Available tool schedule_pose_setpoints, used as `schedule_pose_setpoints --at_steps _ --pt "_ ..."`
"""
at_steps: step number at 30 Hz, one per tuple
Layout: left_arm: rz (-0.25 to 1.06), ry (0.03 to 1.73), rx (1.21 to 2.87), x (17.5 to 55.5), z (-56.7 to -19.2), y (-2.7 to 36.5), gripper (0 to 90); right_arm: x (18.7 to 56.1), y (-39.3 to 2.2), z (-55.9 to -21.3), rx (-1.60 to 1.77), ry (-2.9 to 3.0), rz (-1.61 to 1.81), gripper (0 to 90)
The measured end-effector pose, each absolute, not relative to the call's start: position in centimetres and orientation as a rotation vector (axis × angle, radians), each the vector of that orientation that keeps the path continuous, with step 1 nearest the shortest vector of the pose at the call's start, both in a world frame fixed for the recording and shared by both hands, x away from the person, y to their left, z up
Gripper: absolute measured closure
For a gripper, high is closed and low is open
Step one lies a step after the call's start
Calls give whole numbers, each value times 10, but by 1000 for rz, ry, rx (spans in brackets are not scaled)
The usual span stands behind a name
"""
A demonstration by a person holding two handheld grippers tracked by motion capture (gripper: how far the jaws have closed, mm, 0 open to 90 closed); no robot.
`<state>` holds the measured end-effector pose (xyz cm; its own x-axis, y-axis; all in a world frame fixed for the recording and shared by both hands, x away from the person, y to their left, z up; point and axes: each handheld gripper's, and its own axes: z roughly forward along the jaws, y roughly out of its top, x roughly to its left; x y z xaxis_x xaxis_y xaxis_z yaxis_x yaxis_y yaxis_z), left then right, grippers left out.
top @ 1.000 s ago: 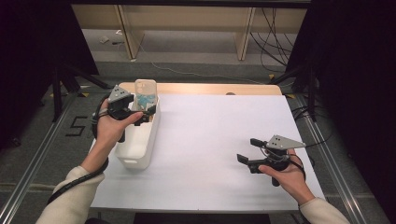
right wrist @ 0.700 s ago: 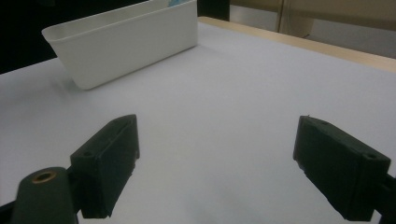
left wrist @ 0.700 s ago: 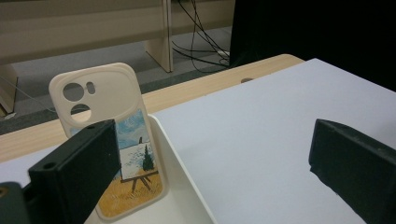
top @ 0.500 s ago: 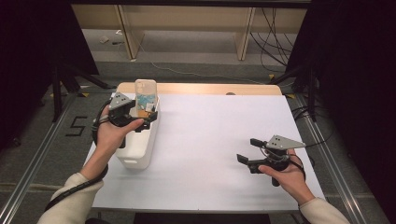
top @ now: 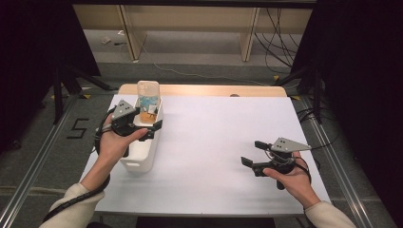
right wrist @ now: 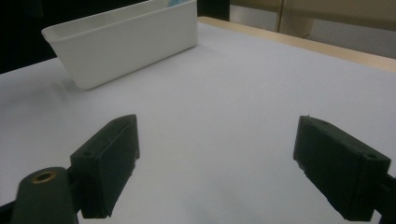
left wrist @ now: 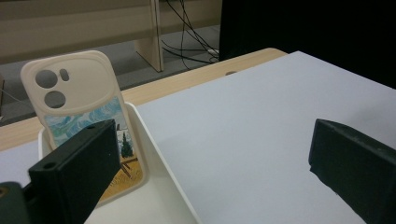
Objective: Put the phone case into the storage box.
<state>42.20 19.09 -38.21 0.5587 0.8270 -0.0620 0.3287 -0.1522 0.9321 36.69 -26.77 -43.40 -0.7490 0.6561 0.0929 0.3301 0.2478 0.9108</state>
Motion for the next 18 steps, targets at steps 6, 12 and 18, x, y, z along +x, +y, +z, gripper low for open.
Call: schedule_pose_setpoints --at_steps 6,12,18 --pt "578 962 1727 414 -386 191 14 367 -268 -434 911 2219 1500 155" --pt "574 942 1727 407 -388 188 14 367 -267 -434 908 2218 1501 155" --pt "571 928 1716 401 -390 187 16 367 -267 -434 906 2219 1501 155"
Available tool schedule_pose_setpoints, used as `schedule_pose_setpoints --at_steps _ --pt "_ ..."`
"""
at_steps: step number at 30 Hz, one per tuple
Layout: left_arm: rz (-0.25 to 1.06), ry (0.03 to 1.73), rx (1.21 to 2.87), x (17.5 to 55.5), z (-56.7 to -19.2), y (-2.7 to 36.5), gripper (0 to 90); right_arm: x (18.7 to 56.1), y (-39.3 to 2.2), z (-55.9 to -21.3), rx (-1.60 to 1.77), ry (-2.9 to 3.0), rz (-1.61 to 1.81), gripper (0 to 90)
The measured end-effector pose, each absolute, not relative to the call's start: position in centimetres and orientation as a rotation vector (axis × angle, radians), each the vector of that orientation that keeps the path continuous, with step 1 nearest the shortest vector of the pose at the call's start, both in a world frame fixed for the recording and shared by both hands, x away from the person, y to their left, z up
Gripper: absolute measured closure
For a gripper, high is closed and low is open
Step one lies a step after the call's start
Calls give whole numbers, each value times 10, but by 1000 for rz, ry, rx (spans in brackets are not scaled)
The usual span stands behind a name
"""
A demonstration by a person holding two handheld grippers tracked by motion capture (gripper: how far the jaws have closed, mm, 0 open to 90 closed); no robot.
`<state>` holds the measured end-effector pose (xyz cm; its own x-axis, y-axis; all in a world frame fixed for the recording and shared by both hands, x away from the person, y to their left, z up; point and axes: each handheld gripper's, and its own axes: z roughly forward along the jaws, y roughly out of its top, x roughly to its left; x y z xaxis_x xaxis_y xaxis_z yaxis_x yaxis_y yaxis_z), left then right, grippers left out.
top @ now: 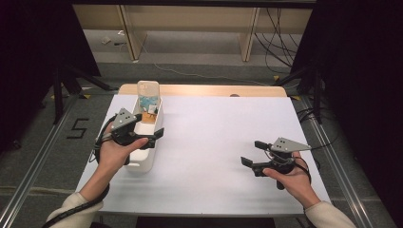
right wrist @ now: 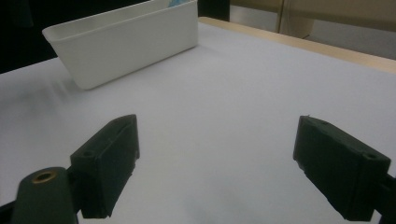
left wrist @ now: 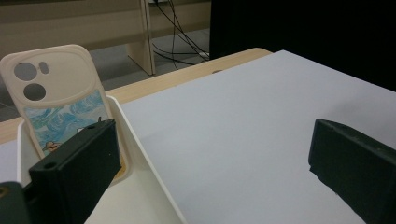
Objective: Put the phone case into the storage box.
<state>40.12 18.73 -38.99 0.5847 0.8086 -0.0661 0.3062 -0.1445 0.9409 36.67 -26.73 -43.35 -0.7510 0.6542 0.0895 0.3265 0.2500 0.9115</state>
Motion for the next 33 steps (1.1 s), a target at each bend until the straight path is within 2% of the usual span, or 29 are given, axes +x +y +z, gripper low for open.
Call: schedule_pose_setpoints --at_steps 33 --pt "541 885 1727 370 -414 191 25 366 -267 -433 899 2221 1503 155"
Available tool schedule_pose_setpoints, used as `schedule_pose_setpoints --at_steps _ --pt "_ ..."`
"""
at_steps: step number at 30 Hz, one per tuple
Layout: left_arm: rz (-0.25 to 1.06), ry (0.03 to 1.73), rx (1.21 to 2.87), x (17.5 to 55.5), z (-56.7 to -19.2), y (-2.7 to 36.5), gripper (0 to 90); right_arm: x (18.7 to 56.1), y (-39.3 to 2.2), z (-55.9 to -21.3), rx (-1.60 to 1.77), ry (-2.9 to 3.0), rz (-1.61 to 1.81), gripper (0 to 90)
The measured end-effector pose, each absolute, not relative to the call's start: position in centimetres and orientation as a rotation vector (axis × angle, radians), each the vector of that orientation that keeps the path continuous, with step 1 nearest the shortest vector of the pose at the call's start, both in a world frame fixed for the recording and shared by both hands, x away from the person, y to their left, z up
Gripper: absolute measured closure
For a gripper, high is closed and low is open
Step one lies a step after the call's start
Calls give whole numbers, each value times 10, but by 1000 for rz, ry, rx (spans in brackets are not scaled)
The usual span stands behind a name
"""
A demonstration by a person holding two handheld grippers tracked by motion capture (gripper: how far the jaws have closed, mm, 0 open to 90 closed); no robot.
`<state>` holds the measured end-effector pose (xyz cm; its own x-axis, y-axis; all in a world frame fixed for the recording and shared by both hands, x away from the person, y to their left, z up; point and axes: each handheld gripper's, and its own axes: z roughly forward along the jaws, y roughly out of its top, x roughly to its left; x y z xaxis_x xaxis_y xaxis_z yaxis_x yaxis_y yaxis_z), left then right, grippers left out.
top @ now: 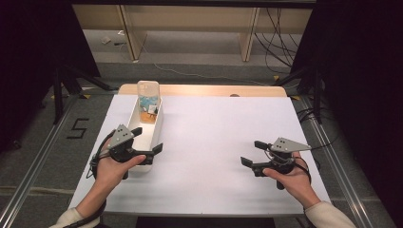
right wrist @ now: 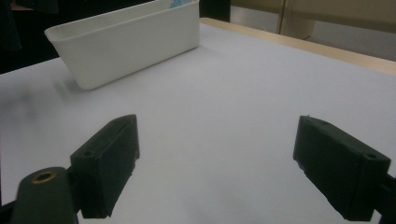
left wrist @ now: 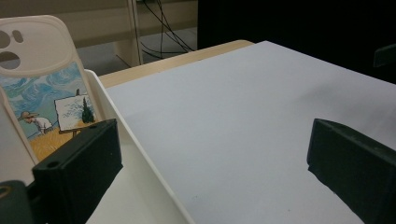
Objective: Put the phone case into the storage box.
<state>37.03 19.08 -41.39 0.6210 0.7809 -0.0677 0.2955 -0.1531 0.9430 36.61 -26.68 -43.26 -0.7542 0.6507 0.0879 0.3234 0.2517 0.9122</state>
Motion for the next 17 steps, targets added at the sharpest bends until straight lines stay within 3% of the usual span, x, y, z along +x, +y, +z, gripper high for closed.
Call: schedule_pose_setpoints --at_steps 17 --pt "542 875 1738 368 -418 188 33 366 -268 -433 892 2221 1509 155"
